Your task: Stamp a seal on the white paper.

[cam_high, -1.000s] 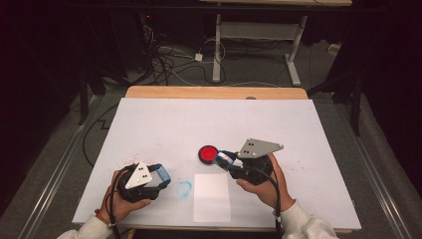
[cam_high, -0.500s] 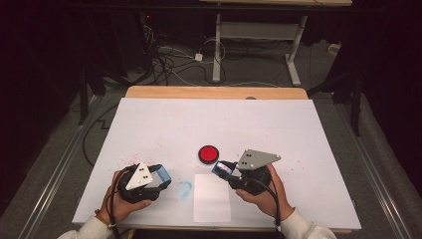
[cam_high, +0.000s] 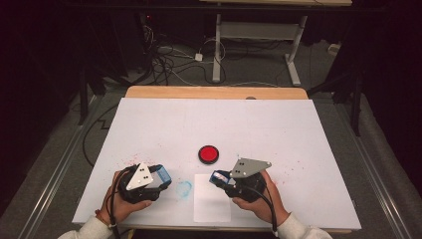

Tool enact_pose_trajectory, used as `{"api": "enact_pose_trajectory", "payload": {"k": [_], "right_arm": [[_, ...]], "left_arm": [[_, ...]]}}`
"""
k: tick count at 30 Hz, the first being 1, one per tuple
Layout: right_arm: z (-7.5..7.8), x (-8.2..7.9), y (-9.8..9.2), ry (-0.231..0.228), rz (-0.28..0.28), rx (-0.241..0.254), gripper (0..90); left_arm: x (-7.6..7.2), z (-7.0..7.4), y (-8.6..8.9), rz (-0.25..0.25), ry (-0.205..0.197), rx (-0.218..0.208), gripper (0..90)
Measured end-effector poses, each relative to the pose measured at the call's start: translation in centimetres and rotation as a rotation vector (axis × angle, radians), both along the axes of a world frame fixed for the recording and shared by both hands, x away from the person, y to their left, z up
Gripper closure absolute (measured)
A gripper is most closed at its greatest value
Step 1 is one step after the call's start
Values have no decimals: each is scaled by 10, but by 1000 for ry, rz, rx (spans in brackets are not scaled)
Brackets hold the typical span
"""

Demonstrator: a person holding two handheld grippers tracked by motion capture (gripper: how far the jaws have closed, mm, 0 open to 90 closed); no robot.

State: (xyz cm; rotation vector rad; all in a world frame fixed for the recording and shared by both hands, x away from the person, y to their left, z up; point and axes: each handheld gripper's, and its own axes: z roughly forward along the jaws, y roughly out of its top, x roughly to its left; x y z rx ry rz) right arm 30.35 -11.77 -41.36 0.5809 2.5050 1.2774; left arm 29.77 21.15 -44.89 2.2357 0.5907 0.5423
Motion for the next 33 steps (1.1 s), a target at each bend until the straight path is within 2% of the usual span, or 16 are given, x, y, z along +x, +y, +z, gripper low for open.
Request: {"api": "enact_pose_trajectory", "payload": {"k": [17,33], "right_arm": [[-23,-1,14,10,37,-55,702],[-43,1,22,42,51,-106,702]], "left_arm": [[0,0,-1,-7,1,5,396],[-1,0,-2,-13,3,10,396]]}}
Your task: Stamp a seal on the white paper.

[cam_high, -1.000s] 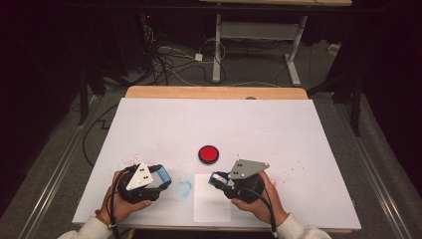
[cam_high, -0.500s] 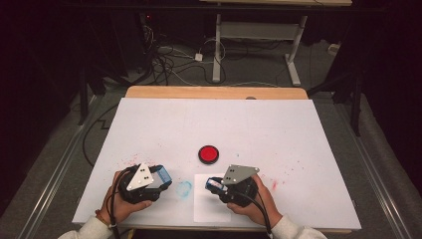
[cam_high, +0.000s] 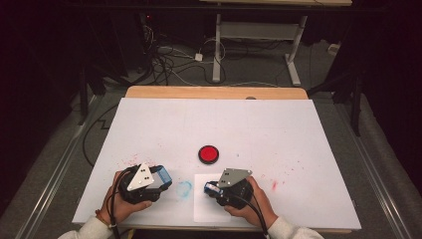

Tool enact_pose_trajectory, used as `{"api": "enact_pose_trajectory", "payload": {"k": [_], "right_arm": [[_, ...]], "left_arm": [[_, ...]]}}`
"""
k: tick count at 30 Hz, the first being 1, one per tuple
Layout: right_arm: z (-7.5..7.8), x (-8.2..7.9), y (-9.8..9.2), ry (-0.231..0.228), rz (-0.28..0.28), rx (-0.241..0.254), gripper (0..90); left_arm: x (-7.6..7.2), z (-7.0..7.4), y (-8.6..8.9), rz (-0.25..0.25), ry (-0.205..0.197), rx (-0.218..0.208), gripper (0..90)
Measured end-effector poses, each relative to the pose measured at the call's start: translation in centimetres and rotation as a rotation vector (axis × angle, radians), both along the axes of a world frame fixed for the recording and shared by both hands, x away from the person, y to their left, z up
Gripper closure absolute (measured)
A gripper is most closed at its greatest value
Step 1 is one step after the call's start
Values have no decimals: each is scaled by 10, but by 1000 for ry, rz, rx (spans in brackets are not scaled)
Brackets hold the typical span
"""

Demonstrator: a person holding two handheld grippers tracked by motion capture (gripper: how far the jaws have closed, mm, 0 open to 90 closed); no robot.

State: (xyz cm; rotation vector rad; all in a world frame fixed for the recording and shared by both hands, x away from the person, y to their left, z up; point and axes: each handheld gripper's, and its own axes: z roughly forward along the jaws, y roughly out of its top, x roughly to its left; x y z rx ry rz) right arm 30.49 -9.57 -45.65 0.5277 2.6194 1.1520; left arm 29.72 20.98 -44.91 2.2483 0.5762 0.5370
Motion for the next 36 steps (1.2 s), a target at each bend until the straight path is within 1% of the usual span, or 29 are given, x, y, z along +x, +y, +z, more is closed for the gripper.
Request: {"api": "enact_pose_trajectory", "payload": {"k": [2,5,7,8,13,17,23,36], "right_arm": [[-4,0,1,11,4,-10,702],[-7,0,2,20,-8,0,703],[-8,-1,2,16,-14,5,704],[-8,-2,2,7,-12,7,704],[-9,-2,1,8,-11,6,704],[-9,-1,1,22,-14,15,705],[-9,-1,1,15,-6,8,705],[-10,-1,1,17,-7,7,705]], "left_arm": [[0,0,0,1,0,-2,396],[0,0,1,3,0,-2,396],[0,0,1,3,-1,-3,396],[0,0,1,4,-1,-3,396],[0,0,0,0,-1,-1,396],[0,0,0,0,-2,-1,396],[0,0,-1,-4,0,2,396],[-1,0,-1,-12,-2,3,396]]}}
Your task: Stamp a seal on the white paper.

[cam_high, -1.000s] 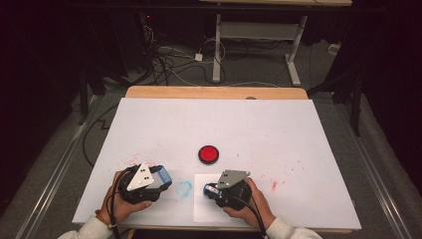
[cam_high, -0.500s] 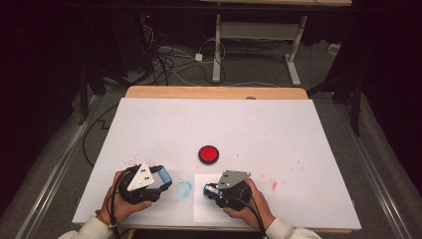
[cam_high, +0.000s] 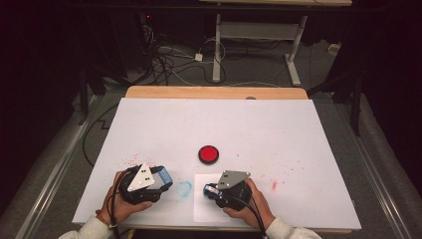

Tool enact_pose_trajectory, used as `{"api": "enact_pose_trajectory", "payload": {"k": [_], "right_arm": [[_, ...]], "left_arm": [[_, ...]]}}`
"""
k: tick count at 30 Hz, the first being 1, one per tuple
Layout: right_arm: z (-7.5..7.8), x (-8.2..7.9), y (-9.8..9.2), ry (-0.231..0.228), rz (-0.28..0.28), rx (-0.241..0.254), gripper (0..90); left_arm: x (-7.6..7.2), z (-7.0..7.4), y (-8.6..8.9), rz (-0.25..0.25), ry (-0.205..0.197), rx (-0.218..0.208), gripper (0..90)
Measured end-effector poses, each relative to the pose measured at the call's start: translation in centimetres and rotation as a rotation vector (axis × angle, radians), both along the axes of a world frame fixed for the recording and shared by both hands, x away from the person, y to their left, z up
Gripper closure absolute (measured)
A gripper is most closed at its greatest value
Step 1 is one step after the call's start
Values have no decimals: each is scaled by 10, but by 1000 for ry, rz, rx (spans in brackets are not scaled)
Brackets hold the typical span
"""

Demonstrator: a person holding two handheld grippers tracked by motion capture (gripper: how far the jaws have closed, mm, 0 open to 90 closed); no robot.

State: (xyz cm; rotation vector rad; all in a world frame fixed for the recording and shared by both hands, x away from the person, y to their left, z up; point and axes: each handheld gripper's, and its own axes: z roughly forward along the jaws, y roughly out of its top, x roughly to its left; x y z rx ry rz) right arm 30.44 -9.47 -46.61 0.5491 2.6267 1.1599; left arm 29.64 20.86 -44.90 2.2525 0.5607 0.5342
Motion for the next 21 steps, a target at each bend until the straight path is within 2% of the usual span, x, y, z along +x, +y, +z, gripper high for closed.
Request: {"api": "enact_pose_trajectory", "payload": {"k": [21], "right_arm": [[-1,0,-1,3,-4,12,705]], "left_arm": [[0,0,-1,-1,-1,0,396]]}}
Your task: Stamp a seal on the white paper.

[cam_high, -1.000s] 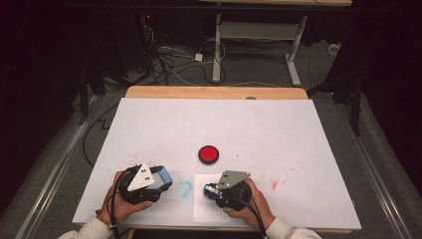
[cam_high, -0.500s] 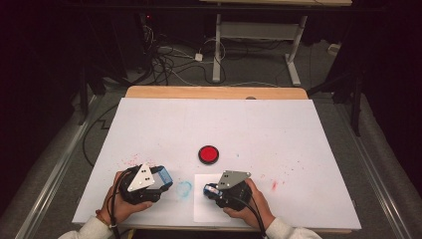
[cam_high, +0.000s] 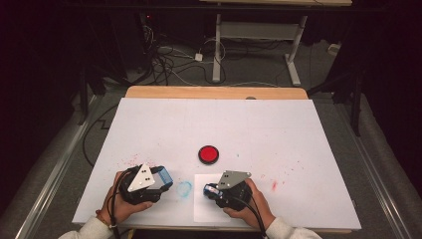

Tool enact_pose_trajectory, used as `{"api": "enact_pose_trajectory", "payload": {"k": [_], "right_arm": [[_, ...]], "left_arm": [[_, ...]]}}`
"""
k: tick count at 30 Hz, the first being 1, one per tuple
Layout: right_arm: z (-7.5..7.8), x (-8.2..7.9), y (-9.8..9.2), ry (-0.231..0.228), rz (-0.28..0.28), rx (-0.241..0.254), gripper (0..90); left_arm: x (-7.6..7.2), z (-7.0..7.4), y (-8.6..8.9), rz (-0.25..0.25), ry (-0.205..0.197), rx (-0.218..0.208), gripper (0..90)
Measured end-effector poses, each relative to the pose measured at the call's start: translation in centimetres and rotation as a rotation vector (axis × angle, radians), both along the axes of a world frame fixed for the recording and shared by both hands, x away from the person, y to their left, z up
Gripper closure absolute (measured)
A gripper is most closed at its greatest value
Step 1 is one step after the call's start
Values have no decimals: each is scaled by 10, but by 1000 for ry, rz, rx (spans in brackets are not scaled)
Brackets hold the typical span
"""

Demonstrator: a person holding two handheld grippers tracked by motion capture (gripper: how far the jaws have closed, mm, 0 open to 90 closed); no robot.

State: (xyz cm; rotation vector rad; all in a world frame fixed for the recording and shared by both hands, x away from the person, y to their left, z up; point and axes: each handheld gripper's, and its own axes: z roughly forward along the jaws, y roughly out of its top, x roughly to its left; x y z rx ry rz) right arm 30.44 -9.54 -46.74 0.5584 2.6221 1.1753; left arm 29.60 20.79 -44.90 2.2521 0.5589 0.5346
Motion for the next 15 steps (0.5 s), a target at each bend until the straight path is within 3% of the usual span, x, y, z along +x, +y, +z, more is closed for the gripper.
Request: {"api": "enact_pose_trajectory", "payload": {"k": [15], "right_arm": [[1,2,-1,14,6,9,701]], "left_arm": [[1,-1,0,-1,4,3,396]]}}
